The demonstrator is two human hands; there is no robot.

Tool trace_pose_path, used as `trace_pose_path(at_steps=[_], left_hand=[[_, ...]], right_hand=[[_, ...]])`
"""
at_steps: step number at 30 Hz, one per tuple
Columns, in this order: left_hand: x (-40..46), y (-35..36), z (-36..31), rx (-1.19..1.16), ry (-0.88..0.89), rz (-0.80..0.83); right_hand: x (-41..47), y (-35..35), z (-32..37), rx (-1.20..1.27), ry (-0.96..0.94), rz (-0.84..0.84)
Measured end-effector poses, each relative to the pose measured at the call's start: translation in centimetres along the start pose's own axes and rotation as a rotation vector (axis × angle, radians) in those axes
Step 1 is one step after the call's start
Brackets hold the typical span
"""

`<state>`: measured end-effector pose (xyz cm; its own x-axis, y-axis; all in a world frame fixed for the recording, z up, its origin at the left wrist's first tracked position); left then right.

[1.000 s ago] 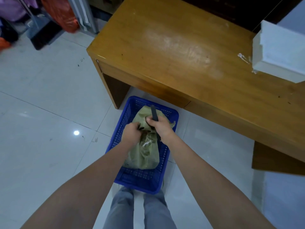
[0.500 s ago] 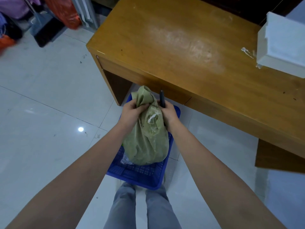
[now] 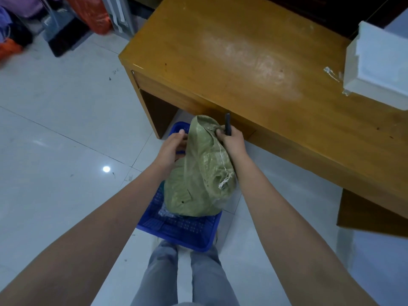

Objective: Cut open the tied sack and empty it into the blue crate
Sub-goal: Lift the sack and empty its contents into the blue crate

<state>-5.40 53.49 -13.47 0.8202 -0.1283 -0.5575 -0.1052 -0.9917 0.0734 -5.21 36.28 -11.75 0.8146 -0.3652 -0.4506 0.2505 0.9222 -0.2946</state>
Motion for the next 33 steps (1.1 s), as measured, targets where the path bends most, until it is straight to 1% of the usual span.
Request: trace_pose_path(at_steps=[3,5,10,12,13,14,15,17,18,20,21,22,23,25,26,28,29,30,32,33], left_hand=[[-0.3,0.1,-0.8,-0.011,-0.012,0.037],[-0.2,0.3,-0.8,0.029,-0.022,0.104],[0.5,0.9,-2.0,0.096,-0.026,0.126],[1.0,0.9,-2.7,0.205,-0.055,0.22],[1.2,0.9,-3.2,0.303,-0.053,0.264],[1.4,1.0,-3.6,0.42,-0.037,0.273],[1.8,1.1,-3.8,0.526,-0.015,0.243],[2.7,0.8,-3.7,0.621,0.024,0.115],[3.0,0.5,-3.6,0.622,0.045,0.038],[3.1,-0.2,-3.4,0.619,0.082,-0.135],[3.1,-0.4,-3.1,0.635,0.08,-0.179],[3.0,-0.4,-2.7,0.645,0.07,-0.191],[2.5,0.0,-2.3,0.622,0.021,-0.161],[1.6,1.0,-1.3,0.553,-0.112,-0.047],[1.2,1.4,-1.1,0.515,-0.158,0.004],[0.6,1.8,-2.7,0.383,-0.169,0.021],[0.7,1.7,-4.1,0.287,-0.145,0.006],[0.9,1.6,-5.6,0.181,-0.124,-0.004],[1.1,1.5,-8.5,0.0,-0.082,0.025],[1.1,1.6,-9.5,-0.035,-0.051,0.039]], right_hand=[[-0.5,-0.3,2.2,0.118,-0.065,0.053],[-0.8,-0.2,3.2,0.158,-0.06,0.129],[-1.3,1.7,3.0,0.193,0.076,0.404],[-1.8,1.8,2.9,0.176,0.055,0.479],[-2.3,1.7,2.8,0.141,0.02,0.482],[-2.7,1.3,2.8,0.098,-0.016,0.452],[-3.1,0.8,2.6,0.054,-0.046,0.397],[-3.7,-0.6,1.8,-0.018,-0.098,0.263],[-3.9,-1.3,1.3,-0.022,-0.098,0.239],[-4.6,-2.0,-0.2,0.031,-0.023,0.301],[-5.2,-1.7,-1.0,0.014,0.03,0.35],[-5.7,-1.2,-1.8,-0.072,0.069,0.38],[-6.0,-0.5,-2.7,-0.212,0.08,0.384],[-5.4,0.3,-4.1,-0.46,0.063,0.303],[-5.0,0.4,-4.1,-0.508,0.062,0.235],[-3.8,-0.6,-2.2,-0.476,0.018,0.081],[-3.2,-1.6,-0.4,-0.393,-0.014,0.008],[-2.7,-2.7,1.6,-0.258,-0.041,-0.04],[-2.5,-4.7,5.6,0.0,-0.091,-0.089],[-2.5,-5.2,7.1,0.061,-0.12,-0.09]])
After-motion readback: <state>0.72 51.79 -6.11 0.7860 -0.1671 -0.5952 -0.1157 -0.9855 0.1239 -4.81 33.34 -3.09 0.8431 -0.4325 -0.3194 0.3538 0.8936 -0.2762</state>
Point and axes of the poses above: each hand's wrist, its own x-axis towards the middle knuckle, its own y-axis out of the palm, z = x × y, the point moved 4 cm from there along x, towards the middle knuckle, and after that the axes turned 4 degrees about -z, right-handed, at the moved point
